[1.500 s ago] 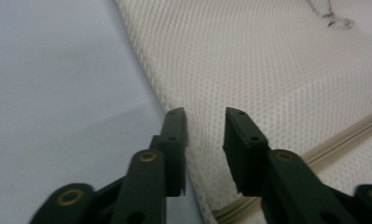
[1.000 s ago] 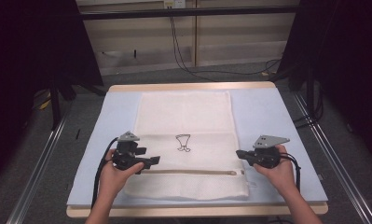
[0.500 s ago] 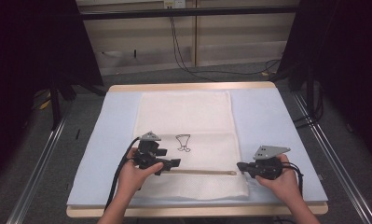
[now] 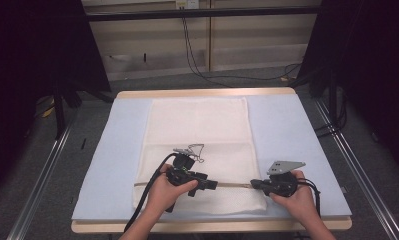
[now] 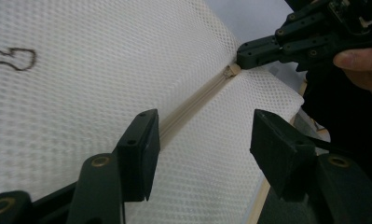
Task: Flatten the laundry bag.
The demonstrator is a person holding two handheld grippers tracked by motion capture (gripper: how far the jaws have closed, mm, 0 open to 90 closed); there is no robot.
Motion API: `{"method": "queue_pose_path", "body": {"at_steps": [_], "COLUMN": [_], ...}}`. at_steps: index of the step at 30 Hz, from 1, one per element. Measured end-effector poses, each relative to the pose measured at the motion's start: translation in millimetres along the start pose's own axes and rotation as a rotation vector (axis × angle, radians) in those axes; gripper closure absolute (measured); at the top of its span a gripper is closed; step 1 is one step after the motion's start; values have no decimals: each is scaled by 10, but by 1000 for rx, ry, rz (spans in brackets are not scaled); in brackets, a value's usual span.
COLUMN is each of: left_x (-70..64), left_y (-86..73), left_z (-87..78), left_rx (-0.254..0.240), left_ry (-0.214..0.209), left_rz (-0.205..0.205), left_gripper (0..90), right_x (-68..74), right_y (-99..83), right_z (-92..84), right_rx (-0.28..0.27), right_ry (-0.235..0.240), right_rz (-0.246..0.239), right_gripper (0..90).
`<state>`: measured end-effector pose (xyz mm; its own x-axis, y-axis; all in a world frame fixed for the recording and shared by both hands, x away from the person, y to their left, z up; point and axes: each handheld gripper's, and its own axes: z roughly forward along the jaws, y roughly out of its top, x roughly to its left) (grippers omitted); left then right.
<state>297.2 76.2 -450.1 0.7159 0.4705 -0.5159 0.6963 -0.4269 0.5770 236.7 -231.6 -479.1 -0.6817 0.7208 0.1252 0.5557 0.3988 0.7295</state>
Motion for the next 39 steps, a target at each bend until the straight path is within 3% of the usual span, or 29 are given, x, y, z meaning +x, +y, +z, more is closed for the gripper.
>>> {"method": "queue_pose_path", "body": {"at_steps": [3,4,5,7,10,13,17,19,22,24,26,27,28,33,35,36,39], "left_x": [-24,-37,-19,-14,17,23,34,32,30,22,25,17,36,17,8,-2,-13], "left_y": [-11,-15,-13,-16,-14,-22,-53,-66,-69,-73,-72,-72,-65,-63,-56,-52,-36], "left_z": [38,53,52,72,76,98,162,208,236,253,252,259,245,268,267,275,290], "left_rx": [10,-2,15,4,8,18,35,57,63,47,49,43,65,54,59,48,52], "left_ry": [1,5,-3,4,-11,18,33,51,49,34,40,39,39,19,34,33,28], "left_rz": [-3,-17,3,-3,-8,-14,-9,7,37,10,13,3,29,19,30,10,8], "left_gripper": [426,426,426,421,423,426,428,438,447,435,439,438,438,423,416,417,420], "right_x": [4,-3,2,34,41,-21,8,25,9,-4,-14,-20,-10,79,88,80,32], "right_y": [16,26,31,54,107,51,21,32,26,20,16,16,24,67,94,105,89], "right_z": [-8,-14,-13,-2,-21,1,34,35,33,16,3,-4,-5,79,68,46,-4], "right_rx": [-13,-31,-44,-52,-16,30,19,22,11,-1,-20,-49,-69,-40,-45,-50,-42], "right_ry": [3,33,49,55,-36,-70,-10,-17,5,26,46,72,109,123,77,68,18], "right_rz": [11,21,33,44,-10,5,31,21,53,80,107,129,162,118,76,72,60], "right_gripper": [900,900,900,900,900,900,900,900,900,900,900,900,900,900,900,900,900]}}
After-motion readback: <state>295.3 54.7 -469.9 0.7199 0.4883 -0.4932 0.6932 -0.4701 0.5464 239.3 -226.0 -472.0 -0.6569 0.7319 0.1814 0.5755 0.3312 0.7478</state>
